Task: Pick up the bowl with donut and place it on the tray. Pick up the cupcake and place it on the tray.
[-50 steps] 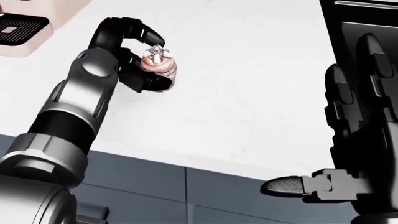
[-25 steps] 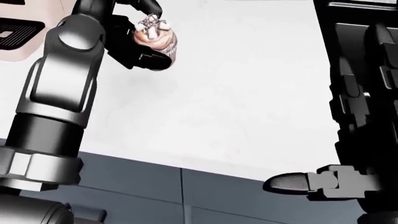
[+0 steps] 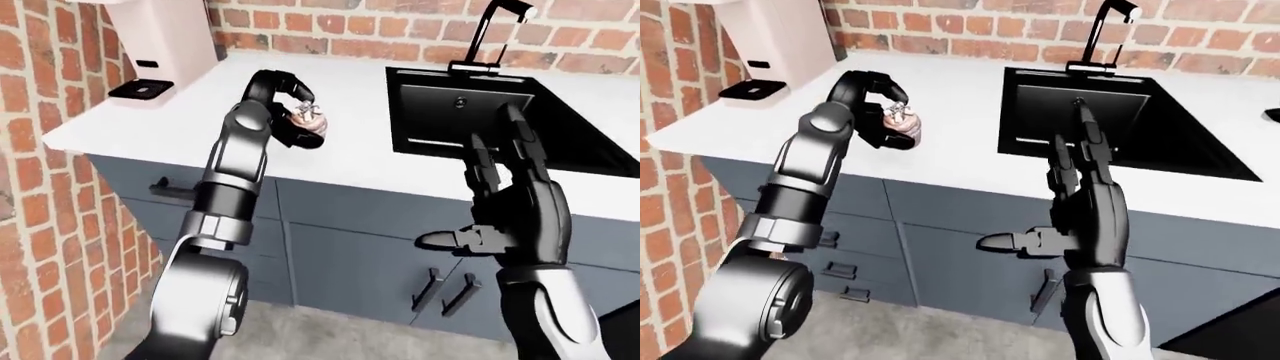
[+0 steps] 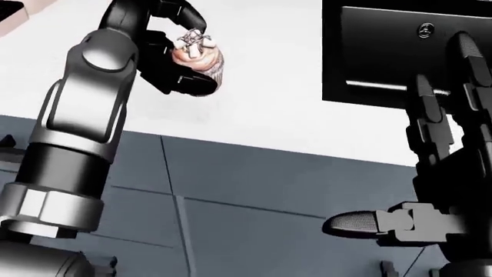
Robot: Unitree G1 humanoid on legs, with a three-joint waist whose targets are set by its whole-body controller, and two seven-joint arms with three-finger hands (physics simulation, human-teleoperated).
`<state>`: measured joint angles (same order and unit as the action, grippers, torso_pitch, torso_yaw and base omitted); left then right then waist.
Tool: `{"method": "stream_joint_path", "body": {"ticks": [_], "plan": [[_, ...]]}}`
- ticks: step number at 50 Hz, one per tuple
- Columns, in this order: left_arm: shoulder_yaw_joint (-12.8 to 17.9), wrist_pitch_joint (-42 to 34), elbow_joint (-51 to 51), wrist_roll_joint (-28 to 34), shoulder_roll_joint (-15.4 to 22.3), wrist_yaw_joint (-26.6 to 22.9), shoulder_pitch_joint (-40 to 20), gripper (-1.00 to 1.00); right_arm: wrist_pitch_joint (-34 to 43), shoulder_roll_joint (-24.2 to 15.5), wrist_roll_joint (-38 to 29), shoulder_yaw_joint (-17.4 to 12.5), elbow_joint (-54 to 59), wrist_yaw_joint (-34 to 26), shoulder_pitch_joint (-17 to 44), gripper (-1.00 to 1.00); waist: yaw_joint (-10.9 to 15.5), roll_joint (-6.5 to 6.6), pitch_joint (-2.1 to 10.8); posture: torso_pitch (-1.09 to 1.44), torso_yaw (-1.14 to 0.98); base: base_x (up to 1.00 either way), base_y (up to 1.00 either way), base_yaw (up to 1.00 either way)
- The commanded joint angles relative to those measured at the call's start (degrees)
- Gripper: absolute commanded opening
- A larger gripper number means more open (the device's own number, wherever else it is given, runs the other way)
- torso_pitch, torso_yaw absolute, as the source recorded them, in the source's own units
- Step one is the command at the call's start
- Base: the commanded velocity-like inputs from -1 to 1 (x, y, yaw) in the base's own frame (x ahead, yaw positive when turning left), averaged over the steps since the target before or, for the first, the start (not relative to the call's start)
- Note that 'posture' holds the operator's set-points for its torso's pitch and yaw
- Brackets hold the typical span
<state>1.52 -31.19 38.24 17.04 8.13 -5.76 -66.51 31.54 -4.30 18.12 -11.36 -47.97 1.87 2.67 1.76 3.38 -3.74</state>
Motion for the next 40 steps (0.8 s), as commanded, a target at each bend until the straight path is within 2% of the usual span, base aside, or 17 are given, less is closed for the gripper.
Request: {"method": "stream_joint_path", "body": {"ticks": [1,2,4,7,9,10,13,17,19,20,21,23,30,32,34,35,40], "plan": [[0.5,2.1,-2.9,0.3,0.5,1.0,-2.4,-1.0,-1.1,0.0,0.2,-0.3,-1.6,-0.4,0.7,1.0,0.4,3.14,2.7,0.0,0.0,-0.12,-1.0,0.0],[0.4,2.2,-2.7,0.3,0.5,0.9,-2.4,-1.0,-0.8,0.1,0.4,-0.4,-1.6,-0.2,0.9,1.0,1.6,-0.21,-1.09,0.0,0.0,-0.07,-1.0,0.0],[0.4,2.4,-2.5,0.3,0.4,1.0,-2.4,-1.0,-0.5,0.2,0.6,-0.5,-1.8,-0.1,0.9,1.0,-0.8,0.4,2.35,0.0,0.0,-0.02,-0.5,-0.5],[0.3,2.7,-1.9,0.5,0.4,1.0,-2.6,-1.0,-0.3,0.1,0.9,-0.8,-1.6,0.2,1.1,1.0,-1.8,-6.56,1.61,0.0,0.0,0.0,0.0,-1.0],[0.3,3.0,-1.5,0.5,0.4,1.0,-2.8,-1.0,-0.4,0.1,0.9,-0.8,-1.3,0.2,1.1,1.0,-3.2,-12.63,3.97,0.0,0.0,0.0,0.0,-1.0],[0.4,3.0,-1.4,0.5,0.4,1.0,-2.8,-1.0,-0.4,0.0,0.9,-0.9,-1.3,0.2,1.1,1.0,-3.4,-9.16,2.41,0.0,0.0,0.0,0.0,-1.0],[0.4,3.2,-1.2,0.6,0.3,1.0,-2.8,-1.0,-0.6,0.0,0.9,-0.8,-1.4,0.1,1.0,1.0,-4.2,-6.44,3.81,0.0,0.0,0.0,0.0,-1.0],[0.4,3.4,-1.3,0.6,0.3,1.0,-2.6,-1.0,-0.7,0.0,0.8,-0.4,-1.8,-0.2,0.7,1.0,-1.8,-2.63,1.01,0.0,0.0,0.0,-0.25,-0.75],[0.3,3.2,-1.6,0.6,0.2,1.0,-2.3,-1.0,-1.7,0.0,0.0,-0.1,-1.4,-0.7,0.3,1.0,1.5,4.7,0.28,0.0,0.0,0.0,-0.95,0.0],[0.3,3.3,-1.7,0.6,0.2,1.0,-2.3,-1.0,-1.9,0.1,-0.2,0.0,-1.4,-0.8,0.2,1.0,0.8,4.5,-0.93,0.0,0.0,0.0,-0.95,0.0],[0.3,3.3,-1.7,0.6,0.1,1.0,-2.2,-1.0,-2.1,0.1,-0.3,0.1,-1.5,-1.1,0.1,1.0,0.1,2.51,0.59,0.0,0.0,0.0,-0.95,0.0],[0.3,3.3,-1.8,0.6,0.1,1.1,-2.1,-1.0,-2.7,0.2,-0.7,0.2,-1.4,-1.5,-0.2,1.0,1.2,1.52,2.66,0.0,0.0,0.02,-1.0,0.0],[0.4,3.5,-1.8,0.4,0.0,1.1,-1.9,-1.0,-4.0,0.5,-1.5,0.7,-0.5,-2.3,-0.6,1.0,2.6,-3.72,2.05,0.0,0.0,0.05,-1.0,0.0],[0.5,3.6,-1.6,0.3,0.1,1.1,-2.0,-1.0,-4.0,0.6,-1.7,0.7,-0.6,-2.4,-0.6,1.0,2.8,-6.35,2.44,0.0,0.0,0.07,-1.0,0.0],[0.4,3.5,-1.9,0.3,0.1,1.1,-1.9,-1.0,-3.9,0.6,-1.8,0.8,-0.7,-2.4,-0.6,1.0,3.0,-10.97,3.15,0.0,0.0,0.06,-1.0,0.0],[0.4,3.4,-2.1,0.3,0.0,1.0,-1.9,-1.0,-4.0,0.6,-1.9,0.8,-0.6,-2.5,-0.6,1.0,1.5,-8.43,2.32,0.0,0.0,0.05,-1.0,0.0],[0.3,3.3,-2.2,0.3,0.0,0.9,-2.0,-1.0,-4.1,0.8,-1.6,0.6,-0.2,-2.8,-0.7,1.0,0.3,-6.09,2.21,0.0,0.0,0.05,-1.0,0.0]]}}
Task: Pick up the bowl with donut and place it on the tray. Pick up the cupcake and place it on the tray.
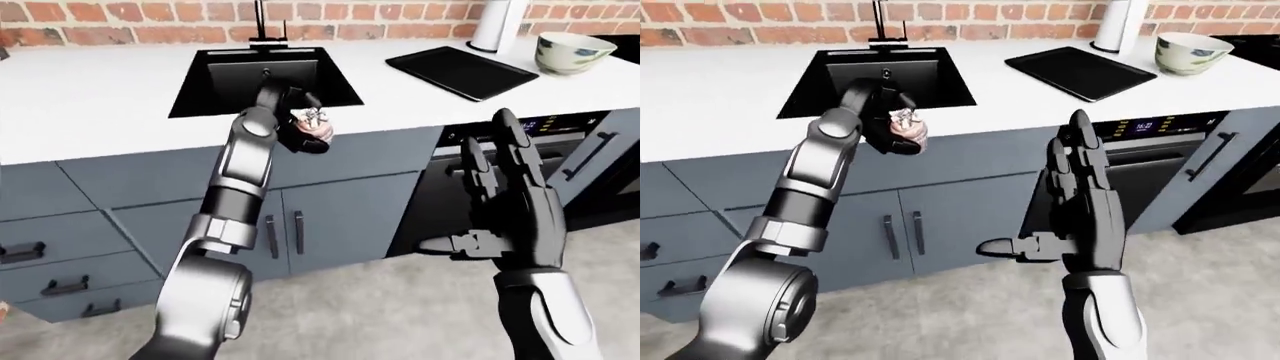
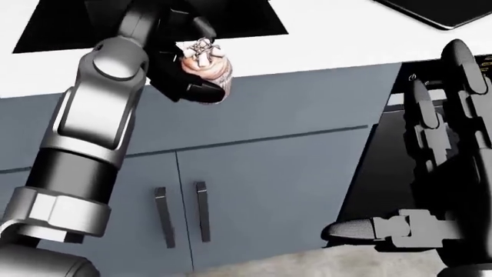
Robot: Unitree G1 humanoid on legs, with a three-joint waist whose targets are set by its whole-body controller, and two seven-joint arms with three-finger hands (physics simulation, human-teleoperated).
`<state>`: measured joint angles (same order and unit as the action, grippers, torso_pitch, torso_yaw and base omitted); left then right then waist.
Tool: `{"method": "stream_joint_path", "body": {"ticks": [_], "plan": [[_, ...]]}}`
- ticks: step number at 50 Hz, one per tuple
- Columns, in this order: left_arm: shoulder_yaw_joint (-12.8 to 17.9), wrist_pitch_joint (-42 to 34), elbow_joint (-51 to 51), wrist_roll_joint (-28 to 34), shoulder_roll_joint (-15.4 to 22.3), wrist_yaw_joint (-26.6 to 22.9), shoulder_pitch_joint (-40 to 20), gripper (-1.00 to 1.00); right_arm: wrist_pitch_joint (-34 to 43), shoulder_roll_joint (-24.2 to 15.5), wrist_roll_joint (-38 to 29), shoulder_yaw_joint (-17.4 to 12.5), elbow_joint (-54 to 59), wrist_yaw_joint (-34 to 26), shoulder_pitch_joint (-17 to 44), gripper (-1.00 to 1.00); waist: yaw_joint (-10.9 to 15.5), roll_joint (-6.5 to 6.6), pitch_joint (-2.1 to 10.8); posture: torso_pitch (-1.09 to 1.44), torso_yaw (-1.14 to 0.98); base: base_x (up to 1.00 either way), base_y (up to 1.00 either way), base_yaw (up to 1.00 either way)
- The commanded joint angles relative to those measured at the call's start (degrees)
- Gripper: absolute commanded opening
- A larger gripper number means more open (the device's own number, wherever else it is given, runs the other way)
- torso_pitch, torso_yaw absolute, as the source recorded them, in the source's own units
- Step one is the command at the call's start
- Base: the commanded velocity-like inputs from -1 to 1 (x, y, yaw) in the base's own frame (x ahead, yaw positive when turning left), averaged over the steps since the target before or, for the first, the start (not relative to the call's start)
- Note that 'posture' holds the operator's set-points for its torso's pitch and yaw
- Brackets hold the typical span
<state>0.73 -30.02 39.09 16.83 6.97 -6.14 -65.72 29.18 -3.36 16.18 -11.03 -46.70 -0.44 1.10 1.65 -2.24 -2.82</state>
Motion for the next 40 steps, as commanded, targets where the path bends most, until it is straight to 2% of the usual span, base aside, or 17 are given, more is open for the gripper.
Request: {"method": "stream_joint_path", "body": {"ticks": [1,5,10,13,14,15,16,18,23,26,28,31,33,34,35,37,40], "plan": [[1.1,2.1,-3.1,0.5,1.2,1.2,-2.8,-1.0,-1.7,-0.2,0.4,0.2,-1.4,-0.5,0.9,1.0,0.0,0.22,0.96,0.0,0.0,0.06,-1.0,0.0],[1.2,2.0,-3.1,0.4,1.2,1.3,-3.0,-1.0,-1.1,-0.2,0.5,0.4,-1.7,-0.3,1.3,1.0,0.4,4.59,1.28,0.0,0.0,0.07,-1.0,0.0],[1.2,1.5,-3.9,0.2,1.3,1.1,-2.9,-1.0,-0.4,-0.5,0.7,0.2,-1.9,0.0,2.0,1.0,0.9,4.31,2.14,0.0,0.0,0.15,-1.0,0.0],[1.2,1.5,-4.1,0.2,1.4,1.1,-2.9,-1.0,-0.2,-0.6,0.6,0.3,-2.2,0.1,2.1,1.0,1.6,1.11,0.81,0.0,0.0,0.18,-1.0,0.0],[1.2,1.1,-4.5,0.2,1.3,1.0,-2.9,-1.0,-0.3,-0.6,0.5,0.3,-2.1,0.0,2.0,1.0,1.4,-1.54,1.69,0.0,0.0,0.2,-1.0,0.0],[1.2,1.2,-4.5,0.2,1.3,1.0,-2.8,-1.0,-0.7,-0.6,0.2,0.5,-1.9,-0.1,1.8,1.0,0.8,-6.23,3.14,0.0,0.0,0.24,-1.0,0.0],[1.2,1.2,-4.6,0.2,1.3,0.9,-2.8,-1.0,-1.2,-0.5,0.1,0.6,-1.5,-0.3,1.6,1.0,0.7,-1.75,0.6,0.0,0.0,0.31,-1.0,0.0],[1.2,0.9,-4.9,0.2,1.3,0.9,-2.8,-1.0,-1.1,-0.5,-0.1,0.6,-1.5,-0.3,1.8,1.0,0.1,-1.85,0.94,0.0,0.0,0.32,-1.0,0.0],[1.4,0.2,-5.3,0.1,1.8,0.5,-3.8,-1.0,1.1,-0.9,0.3,0.4,-2.5,0.4,3.3,1.0,0.0,0.97,-0.28,0.0,0.0,0.35,-1.0,0.0],[1.5,-0.1,-5.7,0.0,1.9,0.5,-3.8,-1.0,2.0,-1.0,0.4,0.5,-2.5,0.7,4.0,1.0,1.3,4.35,1.0,0.0,0.0,0.36,-0.8,0.0],[1.5,0.2,-5.3,-0.1,2.0,0.5,-3.9,-1.0,2.5,-1.1,0.5,0.6,-2.7,0.9,4.5,1.0,1.7,2.54,0.35,0.0,0.0,0.36,-0.62,0.0],[1.6,0.7,-4.8,-0.2,2.1,0.7,-3.9,-1.0,2.2,-1.0,0.2,1.3,-2.8,0.8,4.2,1.0,2.1,3.05,2.57,0.0,0.0,0.36,-0.62,0.0],[1.6,0.9,-4.5,-0.3,2.1,0.8,-3.9,-1.0,1.5,-0.9,-0.3,1.6,-2.5,0.5,4.0,1.0,2.2,1.7,1.86,0.0,0.0,0.36,-0.69,0.0],[1.6,1.0,-4.4,-0.4,2.1,0.8,-3.9,-1.0,1.1,-0.9,-0.5,1.7,-2.1,0.4,4.0,1.0,1.8,0.29,1.93,0.0,0.0,0.38,-0.77,0.0],[1.6,1.3,-4.1,-0.5,2.1,0.9,-3.9,-1.0,0.6,-0.9,-0.8,1.8,-1.7,0.1,3.9,1.0,0.8,-3.13,2.76,0.0,0.0,0.38,-0.84,0.0],[1.6,1.5,-3.9,-0.5,2.1,1.0,-3.9,-1.0,0.4,-0.9,-1.0,1.9,-1.6,0.0,3.9,1.0,0.1,-1.93,0.96,0.0,0.0,0.41,-0.88,0.0],[1.6,1.2,-4.3,-0.6,2.1,0.9,-3.8,-1.0,0.7,-0.6,-1.0,1.8,-1.8,0.2,3.9,1.0,-0.7,-0.73,1.14,0.0,0.0,0.41,-0.88,0.0]]}}
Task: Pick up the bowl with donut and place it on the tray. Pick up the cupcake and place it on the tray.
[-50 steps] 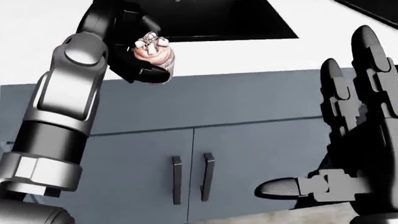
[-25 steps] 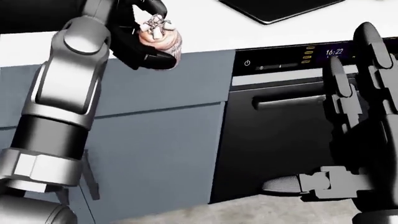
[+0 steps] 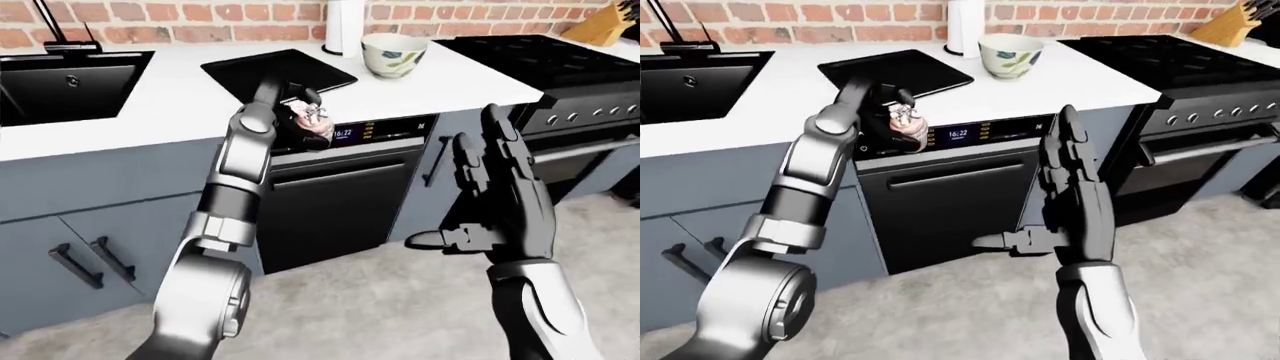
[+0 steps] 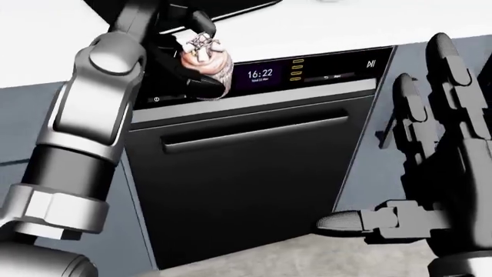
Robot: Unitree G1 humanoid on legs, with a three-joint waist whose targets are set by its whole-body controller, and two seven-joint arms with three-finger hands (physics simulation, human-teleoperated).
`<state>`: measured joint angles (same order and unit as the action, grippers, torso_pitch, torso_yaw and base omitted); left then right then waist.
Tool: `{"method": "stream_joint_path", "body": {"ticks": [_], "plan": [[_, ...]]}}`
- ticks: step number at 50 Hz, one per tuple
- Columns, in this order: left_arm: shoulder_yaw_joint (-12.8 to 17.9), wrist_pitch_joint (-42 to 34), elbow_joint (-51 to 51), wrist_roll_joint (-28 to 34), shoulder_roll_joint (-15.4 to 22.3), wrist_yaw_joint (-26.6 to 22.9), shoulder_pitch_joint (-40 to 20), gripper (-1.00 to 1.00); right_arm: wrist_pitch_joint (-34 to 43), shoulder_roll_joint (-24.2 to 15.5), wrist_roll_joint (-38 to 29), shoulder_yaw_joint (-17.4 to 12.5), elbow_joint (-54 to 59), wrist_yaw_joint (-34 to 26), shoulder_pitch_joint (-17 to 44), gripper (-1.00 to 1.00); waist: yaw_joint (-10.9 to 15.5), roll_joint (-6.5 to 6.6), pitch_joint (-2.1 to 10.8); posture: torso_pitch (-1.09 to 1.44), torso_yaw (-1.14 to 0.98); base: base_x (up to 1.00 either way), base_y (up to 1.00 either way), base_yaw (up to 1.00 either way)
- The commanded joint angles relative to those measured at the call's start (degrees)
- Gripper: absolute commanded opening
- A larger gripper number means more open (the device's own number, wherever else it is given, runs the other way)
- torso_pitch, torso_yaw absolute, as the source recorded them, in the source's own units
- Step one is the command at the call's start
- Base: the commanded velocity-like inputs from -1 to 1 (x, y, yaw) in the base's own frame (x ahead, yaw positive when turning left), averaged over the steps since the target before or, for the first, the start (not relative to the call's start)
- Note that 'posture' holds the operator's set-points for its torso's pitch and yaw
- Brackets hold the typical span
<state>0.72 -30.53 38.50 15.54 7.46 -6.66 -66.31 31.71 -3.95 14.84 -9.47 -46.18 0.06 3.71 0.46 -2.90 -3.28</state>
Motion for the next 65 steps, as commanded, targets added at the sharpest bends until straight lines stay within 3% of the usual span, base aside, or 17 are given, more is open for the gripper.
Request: {"method": "stream_joint_path", "body": {"ticks": [1,3,8,12,15,19,21,22,32,38,40,46,47,51,55,59,65], "plan": [[1.6,1.6,-4.0,0.6,1.7,1.4,-3.2,-1.0,-1.9,0.1,0.6,0.1,-2.3,-0.2,1.4,1.0,0.4,1.04,1.63,0.0,0.0,0.34,-0.3,0.0],[1.7,1.5,-4.1,0.5,1.8,1.4,-3.3,-1.0,-2.6,0.1,0.2,0.3,-2.4,-0.1,1.3,1.0,0.3,-1.36,1.63,0.0,0.0,0.0,0.0,0.0],[1.7,1.3,-4.5,0.5,1.9,1.3,-3.1,-1.0,-2.0,0.1,-0.1,0.5,-3.2,0.5,1.4,1.0,-0.7,-0.54,1.32,0.0,0.0,0.0,0.0,0.04],[1.8,1.1,-4.5,0.3,2.0,1.4,-3.3,-1.0,-2.2,0.2,-0.2,0.6,-3.0,0.2,1.2,1.0,3.4,2.44,0.92,0.0,0.0,0.0,0.0,0.81],[1.8,1.2,-4.4,0.2,2.0,1.4,-3.3,-1.0,-2.3,0.3,0.0,0.6,-2.9,0.1,1.2,1.0,1.1,4.47,1.69,0.0,0.0,0.0,0.0,1.0],[1.7,1.4,-4.1,0.2,2.0,1.5,-3.4,-1.0,-1.8,0.2,0.2,0.6,-3.3,0.2,1.2,1.0,1.9,-0.19,0.37,0.0,0.0,0.0,0.0,1.0],[1.8,1.2,-4.2,0.1,2.0,1.4,-3.5,-1.0,-1.5,0.3,0.5,0.5,-3.7,0.3,1.2,1.0,-0.1,-5.65,2.87,0.0,0.0,0.0,0.0,1.0],[1.7,0.8,-4.8,0.2,2.0,1.3,-3.4,-1.0,-1.4,0.3,0.5,0.5,-3.7,0.3,1.2,1.0,0.6,-1.28,0.87,0.0,0.0,0.0,0.0,1.0],[1.7,-0.2,-6.1,0.4,2.1,1.1,-3.3,-1.0,-2.2,0.0,-0.7,1.0,-3.5,-0.3,1.0,1.0,0.7,0.52,2.48,0.0,0.0,0.0,0.0,1.0],[1.7,-0.2,-5.6,0.4,2.1,1.0,-3.9,-1.0,-1.0,-0.1,-0.3,0.3,-4.1,-0.3,1.7,1.0,-1.0,3.4,2.14,0.0,0.0,0.0,0.0,0.67],[1.7,-0.1,-5.2,0.4,2.1,1.0,-4.4,-1.0,-0.5,-0.4,-0.6,0.3,-4.6,-0.2,2.1,1.0,-1.4,6.52,3.34,0.0,0.0,0.0,0.0,0.0],[1.8,-0.4,-5.2,0.2,2.2,0.9,-5.2,-1.0,2.3,-1.2,0.2,-1.0,-5.3,0.3,4.4,1.0,-1.2,1.87,2.48,0.0,0.0,0.0,0.0,0.0],[1.8,-0.3,-5.1,0.2,2.2,0.9,-5.1,-1.0,2.4,-1.3,0.2,-1.0,-5.3,0.4,4.5,1.0,-0.8,2.38,3.65,0.0,0.0,0.07,0.0,0.0],[1.9,-0.4,-5.3,0.1,2.4,0.9,-5.0,-1.0,2.8,-1.5,0.2,-0.6,-5.8,0.5,4.8,1.0,0.0,1.99,0.25,0.0,0.0,0.4,-0.08,0.0],[2.1,-0.7,-5.7,-0.1,2.8,0.8,-5.1,-1.0,3.6,-1.5,0.0,-0.2,-6.5,0.7,5.0,1.0,1.2,1.3,0.78,0.0,0.0,0.66,-0.13,0.0],[2.0,-0.7,-5.7,-0.2,2.8,0.8,-5.4,-1.0,3.7,-1.5,-0.3,0.0,-6.4,0.7,5.4,1.0,2.0,-4.02,1.85,0.0,0.0,0.66,-0.13,0.0],[2.1,-0.4,-5.3,-0.4,2.9,0.9,-5.4,-1.0,4.1,-1.7,-0.4,-0.1,-6.5,0.7,5.9,1.0,1.6,-0.93,1.66,0.0,0.0,0.62,-0.09,0.0]]}}
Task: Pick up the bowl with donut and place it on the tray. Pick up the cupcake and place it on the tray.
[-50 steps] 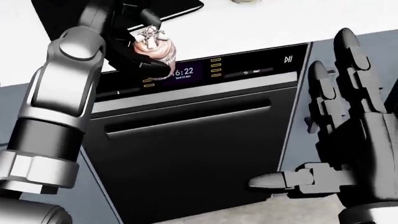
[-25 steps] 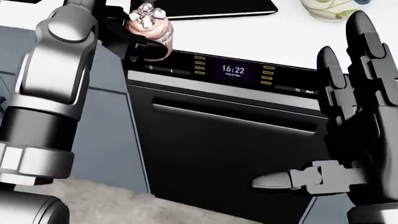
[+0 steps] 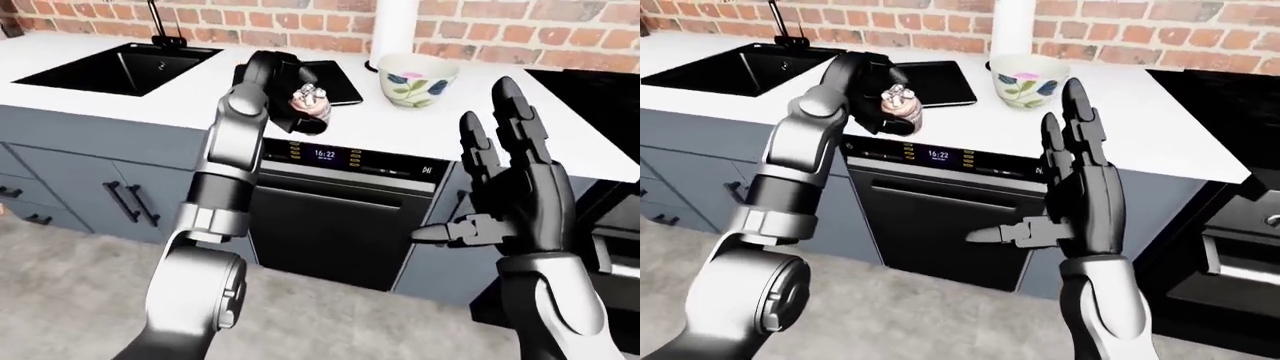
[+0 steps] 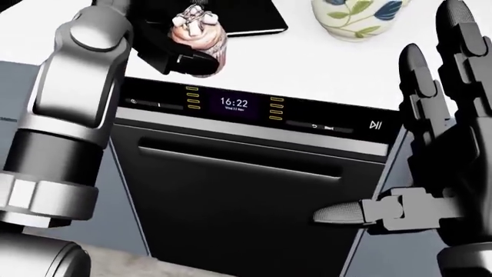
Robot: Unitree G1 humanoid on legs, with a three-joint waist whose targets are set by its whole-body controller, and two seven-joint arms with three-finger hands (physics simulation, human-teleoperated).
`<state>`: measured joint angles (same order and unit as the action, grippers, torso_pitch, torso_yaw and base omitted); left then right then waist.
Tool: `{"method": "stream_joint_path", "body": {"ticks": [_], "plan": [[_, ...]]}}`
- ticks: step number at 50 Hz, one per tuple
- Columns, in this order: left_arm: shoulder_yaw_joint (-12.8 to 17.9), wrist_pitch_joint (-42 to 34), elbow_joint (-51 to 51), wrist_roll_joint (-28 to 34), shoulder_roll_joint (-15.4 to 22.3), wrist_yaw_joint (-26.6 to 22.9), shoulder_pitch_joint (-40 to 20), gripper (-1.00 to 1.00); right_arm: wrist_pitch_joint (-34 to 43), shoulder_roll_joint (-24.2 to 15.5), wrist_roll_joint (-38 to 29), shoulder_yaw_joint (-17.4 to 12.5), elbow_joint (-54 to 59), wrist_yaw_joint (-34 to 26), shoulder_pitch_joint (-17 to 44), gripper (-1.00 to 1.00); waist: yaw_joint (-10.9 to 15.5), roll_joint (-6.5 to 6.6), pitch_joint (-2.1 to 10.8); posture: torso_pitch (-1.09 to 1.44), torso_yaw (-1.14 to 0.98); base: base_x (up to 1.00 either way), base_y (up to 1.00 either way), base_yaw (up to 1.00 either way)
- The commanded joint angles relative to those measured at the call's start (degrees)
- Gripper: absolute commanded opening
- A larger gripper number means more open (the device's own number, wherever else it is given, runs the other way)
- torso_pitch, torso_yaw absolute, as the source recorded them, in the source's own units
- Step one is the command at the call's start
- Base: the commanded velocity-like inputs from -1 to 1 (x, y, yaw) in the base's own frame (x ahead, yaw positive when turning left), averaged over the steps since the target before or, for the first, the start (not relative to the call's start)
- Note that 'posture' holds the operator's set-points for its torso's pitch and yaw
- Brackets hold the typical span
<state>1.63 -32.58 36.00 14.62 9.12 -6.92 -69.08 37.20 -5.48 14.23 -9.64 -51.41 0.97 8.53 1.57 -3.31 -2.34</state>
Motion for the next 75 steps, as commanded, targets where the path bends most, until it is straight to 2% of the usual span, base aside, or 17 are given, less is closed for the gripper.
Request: {"method": "stream_joint_path", "body": {"ticks": [1,8,9,11,19,23,24,28,36,37,40,42,43,44,57,63,75], "plan": [[1.2,1.7,-2.7,0.5,1.3,1.2,-2.7,-1.0,-1.5,-0.2,0.0,0.2,-1.2,-0.2,1.1,1.0,0.2,-0.4,1.03,0.0,0.0,0.41,0.0,0.0],[1.3,1.7,-3.0,0.3,1.5,1.2,-2.6,-1.0,-0.7,-0.4,-0.3,0.1,-2.2,-0.4,1.6,1.0,-0.1,5.82,2.93,0.0,0.0,0.14,0.13,0.0],[1.3,1.5,-3.2,0.3,1.6,1.2,-2.6,-1.0,-0.3,-0.4,-0.1,-0.1,-2.5,-0.4,1.9,1.0,0.1,3.54,2.81,0.0,0.0,0.0,0.19,0.0],[1.4,1.5,-3.3,0.2,1.7,1.2,-2.6,-1.0,0.3,-0.6,-0.1,-0.1,-2.9,-0.3,2.2,1.0,0.6,5.71,1.54,0.0,0.0,0.0,0.18,0.0],[1.5,0.4,-4.5,0.1,1.9,0.9,-2.9,-1.0,1.9,-1.3,1.0,-1.2,-3.3,0.2,3.8,1.0,-0.5,1.74,2.17,0.0,0.0,0.06,0.12,0.0],[1.7,0.2,-4.6,-0.1,2.4,0.9,-3.2,-1.0,3.3,-1.8,1.4,-1.4,-4.4,0.7,4.7,1.0,-0.3,-3.01,2.07,0.0,0.0,0.31,0.08,0.0],[1.7,0.2,-4.7,-0.1,2.4,0.8,-3.2,-1.0,3.3,-1.8,1.5,-1.4,-4.4,0.7,4.7,1.0,-0.7,-1.44,1.47,0.0,0.0,0.29,0.28,0.0],[1.7,0.3,-4.8,-0.2,2.6,0.9,-2.8,-1.0,3.0,-1.3,2.9,-1.8,-4.1,1.0,4.5,1.0,0.9,-3.68,2.4,0.0,0.0,0.02,0.4,0.25],[1.8,-0.6,-5.5,-0.2,3.1,0.6,-3.3,-1.0,5.4,-2.7,4.2,-3.1,-5.8,2.4,5.9,1.0,-2.4,5.15,1.82,0.0,0.0,0.0,0.09,0.88],[1.8,-0.5,-5.4,-0.2,3.1,0.6,-3.4,-1.0,5.6,-2.9,4.3,-3.3,-5.9,2.5,6.0,1.0,-0.5,2.6,2.1,0.0,0.0,0.0,0.62,0.0],[1.8,-0.9,-5.6,-0.1,3.1,0.5,-3.5,-1.0,6.7,-2.8,5.9,-4.7,-6.7,3.2,6.7,1.0,0.2,1.64,2.04,0.0,0.0,0.0,0.35,0.0],[1.7,-1.2,-6.0,-0.1,3.1,0.4,-3.6,-1.0,7.3,-3.6,6.5,-5.2,-7.2,3.8,6.9,1.0,-0.6,5.96,3.72,0.0,0.0,0.0,0.0,0.0],[1.8,-1.0,-5.8,-0.1,3.2,0.4,-3.6,-1.0,7.5,-3.8,7.1,-5.8,-7.5,4.1,7.0,1.0,-0.7,7.03,1.77,0.0,0.0,0.0,0.0,0.0],[1.8,-0.9,-5.7,-0.1,3.3,0.4,-3.6,-1.0,7.7,-4.1,7.5,-6.2,-7.8,4.4,7.2,1.0,-1.2,4.62,1.63,0.0,0.0,0.0,0.0,0.0],[2.0,-0.8,-5.9,-0.5,3.4,0.6,-3.2,-1.0,7.5,-9.9,15.5,-8.7,-8.6,10.4,7.6,1.0,-0.9,3.14,2.0,0.0,0.0,0.12,0.0,0.0],[2.0,-0.5,-5.6,-0.6,3.5,0.7,-3.2,-1.0,5.8,-12.4,18.1,-9.3,-8.6,12.8,6.6,1.0,-0.4,-0.89,1.7,0.0,0.0,0.07,0.0,0.0],[2.2,-1.1,-6.4,-0.7,4.1,0.4,-3.2,-1.0,4.6,-16.0,23.2,-10.5,-8.6,17.2,6.1,1.0,-2.3,1.42,1.81,0.0,0.0,0.0,0.0,-0.62]]}}
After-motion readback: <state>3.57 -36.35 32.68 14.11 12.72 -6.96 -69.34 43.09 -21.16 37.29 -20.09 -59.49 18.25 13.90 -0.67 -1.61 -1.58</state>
